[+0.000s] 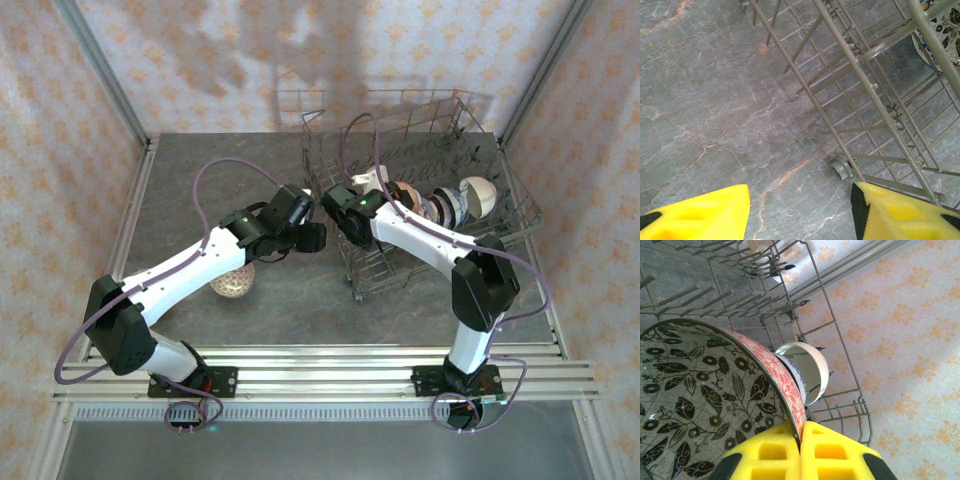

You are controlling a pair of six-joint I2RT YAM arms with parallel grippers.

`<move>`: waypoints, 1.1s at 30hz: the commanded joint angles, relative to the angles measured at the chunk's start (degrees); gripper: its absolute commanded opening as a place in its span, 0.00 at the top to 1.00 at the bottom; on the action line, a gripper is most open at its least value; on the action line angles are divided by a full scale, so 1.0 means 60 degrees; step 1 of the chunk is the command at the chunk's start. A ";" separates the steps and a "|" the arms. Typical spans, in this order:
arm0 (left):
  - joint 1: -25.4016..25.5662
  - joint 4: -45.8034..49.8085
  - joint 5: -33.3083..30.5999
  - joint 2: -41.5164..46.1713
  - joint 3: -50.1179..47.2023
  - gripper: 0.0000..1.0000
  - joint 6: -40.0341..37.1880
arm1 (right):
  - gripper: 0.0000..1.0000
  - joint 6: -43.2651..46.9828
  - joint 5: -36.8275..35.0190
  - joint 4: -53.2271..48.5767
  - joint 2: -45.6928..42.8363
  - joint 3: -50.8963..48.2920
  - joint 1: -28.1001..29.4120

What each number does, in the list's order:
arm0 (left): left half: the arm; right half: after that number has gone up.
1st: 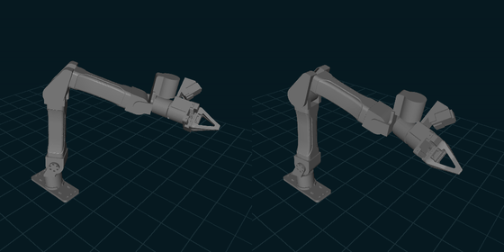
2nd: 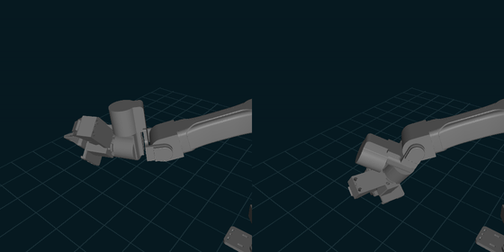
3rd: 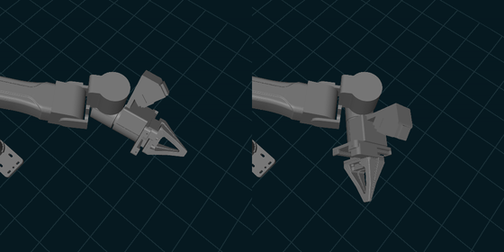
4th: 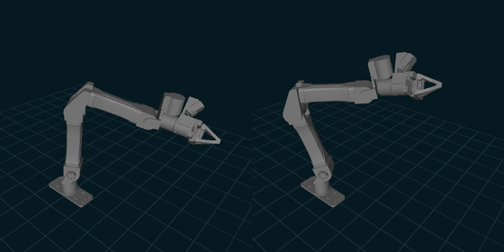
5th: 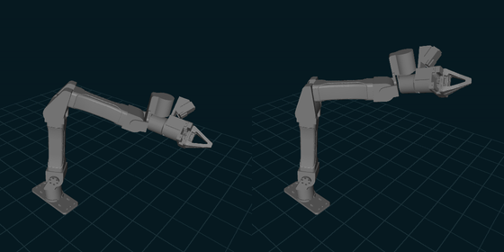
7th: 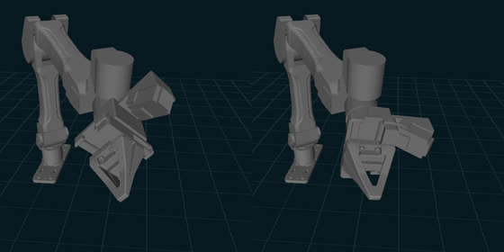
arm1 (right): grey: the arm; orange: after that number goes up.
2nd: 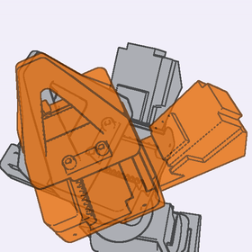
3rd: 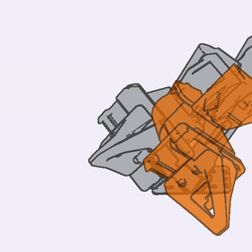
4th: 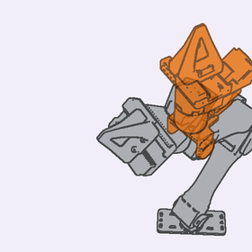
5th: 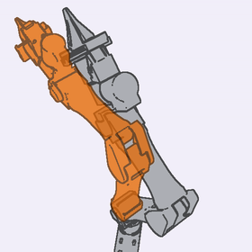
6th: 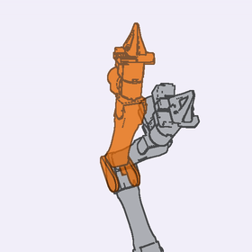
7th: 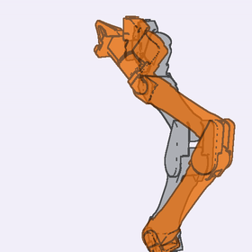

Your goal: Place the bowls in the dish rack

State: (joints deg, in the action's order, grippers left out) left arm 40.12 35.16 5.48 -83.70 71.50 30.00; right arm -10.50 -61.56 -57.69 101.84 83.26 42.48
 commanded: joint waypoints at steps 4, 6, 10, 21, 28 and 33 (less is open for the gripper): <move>0.0028 0.0048 -0.0223 -0.0083 0.0307 0.43 -0.0023 | 1.00 -0.0469 -0.0713 -0.0388 0.0698 -0.0626 0.0435; 0.0037 0.0049 -0.0209 -0.0119 0.0348 0.43 -0.0033 | 1.00 -0.0425 -0.0738 -0.0325 0.0705 -0.0754 0.0435; 0.0036 0.0047 -0.0166 -0.0178 0.0395 0.43 -0.0015 | 1.00 -0.0651 -0.1349 -0.0663 0.0884 -0.0673 0.0427; 0.0044 -0.0060 -0.0021 -0.0230 0.0344 0.43 -0.0031 | 1.00 -0.1234 -0.1956 -0.1466 0.0603 -0.0631 0.0055; 0.0042 -0.0117 0.0033 -0.0171 0.0230 0.43 -0.0030 | 1.00 -0.1549 -0.2079 -0.1822 0.0925 -0.0883 -0.0041; 0.0043 -0.0107 -0.0001 -0.0041 0.0125 0.43 -0.0021 | 1.00 -0.2206 -0.2238 -0.2463 0.1093 -0.0930 0.0052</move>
State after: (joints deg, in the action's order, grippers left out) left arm 40.14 35.14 5.56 -84.58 72.34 29.98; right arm -19.49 -69.67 -65.63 102.56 83.20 42.44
